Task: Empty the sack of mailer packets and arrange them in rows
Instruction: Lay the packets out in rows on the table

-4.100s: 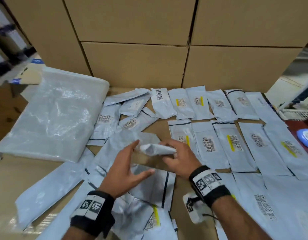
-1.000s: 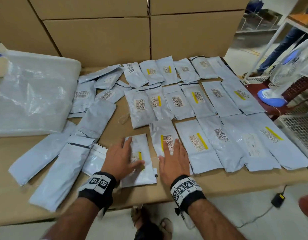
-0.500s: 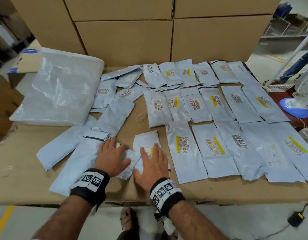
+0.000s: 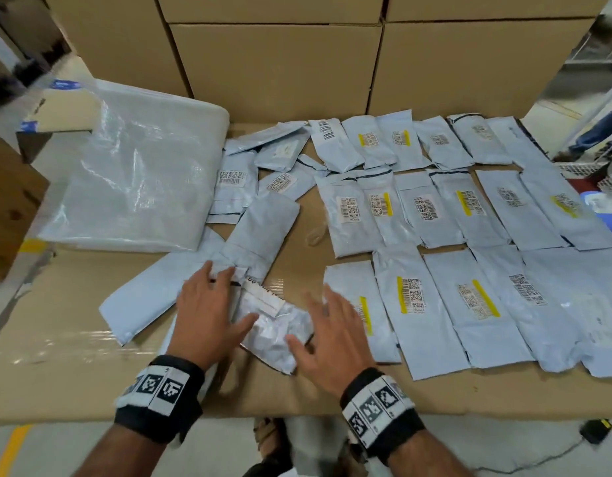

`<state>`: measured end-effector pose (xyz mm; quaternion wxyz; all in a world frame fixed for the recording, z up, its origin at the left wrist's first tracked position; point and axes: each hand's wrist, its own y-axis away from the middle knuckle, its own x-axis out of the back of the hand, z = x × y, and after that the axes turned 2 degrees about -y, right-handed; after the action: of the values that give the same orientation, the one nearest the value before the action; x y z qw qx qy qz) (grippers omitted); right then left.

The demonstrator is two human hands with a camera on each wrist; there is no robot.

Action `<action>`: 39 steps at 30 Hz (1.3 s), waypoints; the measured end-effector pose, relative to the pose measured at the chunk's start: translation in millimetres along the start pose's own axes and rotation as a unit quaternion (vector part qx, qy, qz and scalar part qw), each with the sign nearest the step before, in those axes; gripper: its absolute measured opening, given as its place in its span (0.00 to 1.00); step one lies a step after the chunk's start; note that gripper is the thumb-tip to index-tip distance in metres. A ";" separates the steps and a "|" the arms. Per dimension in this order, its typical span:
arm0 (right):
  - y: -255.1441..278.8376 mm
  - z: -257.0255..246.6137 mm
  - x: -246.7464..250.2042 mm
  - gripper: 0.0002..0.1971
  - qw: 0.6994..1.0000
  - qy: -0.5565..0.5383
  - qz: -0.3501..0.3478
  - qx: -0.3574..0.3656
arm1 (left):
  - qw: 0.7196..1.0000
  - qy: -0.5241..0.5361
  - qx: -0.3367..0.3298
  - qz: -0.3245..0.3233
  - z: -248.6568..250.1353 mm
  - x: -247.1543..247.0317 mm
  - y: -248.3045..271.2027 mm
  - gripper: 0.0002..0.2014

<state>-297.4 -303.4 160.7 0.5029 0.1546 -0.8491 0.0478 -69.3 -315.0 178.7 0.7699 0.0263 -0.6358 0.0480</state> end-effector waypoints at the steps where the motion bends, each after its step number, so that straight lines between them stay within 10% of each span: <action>1: -5.6 -11.7 -6.6 0.43 0.999 0.009 -0.026 0.031 | 0.999 -0.016 0.023 -0.023 -9.7 -0.4 -1.3 0.51; 10: -38.2 -45.1 -37.7 0.41 0.994 0.067 -0.048 0.070 | 0.986 0.102 0.116 -0.060 -37.2 -8.2 2.0 0.53; 21: 32.7 -11.5 -10.6 0.45 0.996 0.013 0.013 -0.092 | 0.995 0.036 0.081 -0.042 -32.9 -7.2 -7.0 0.43; 25: 27.3 -23.1 3.8 0.35 0.990 -0.071 0.078 -0.091 | 0.989 0.144 -0.018 0.002 -5.4 -1.4 -0.4 0.31; 30: 17.8 -45.0 25.2 0.43 0.983 0.091 0.155 -0.047 | 0.935 0.353 -0.004 -0.030 16.9 3.4 5.3 0.24; 33: 17.0 -53.1 7.7 0.42 0.990 0.112 0.077 -0.041 | 0.917 0.390 0.029 -0.082 16.7 -6.1 3.0 0.28; 36: 28.7 -51.3 -13.5 0.41 0.994 0.088 -0.057 -0.027 | 0.957 0.268 -0.010 -0.112 15.8 -22.5 0.6 0.34; 39: 35.4 -48.0 -13.0 0.35 0.997 0.055 -0.048 -0.021 | 0.968 0.218 -0.008 -0.120 15.8 -33.1 -3.8 0.39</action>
<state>-262.3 -255.7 175.6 0.5538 0.1814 -0.8125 0.0146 -90.6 -321.8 149.2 0.8904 0.0854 -0.4448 -0.0452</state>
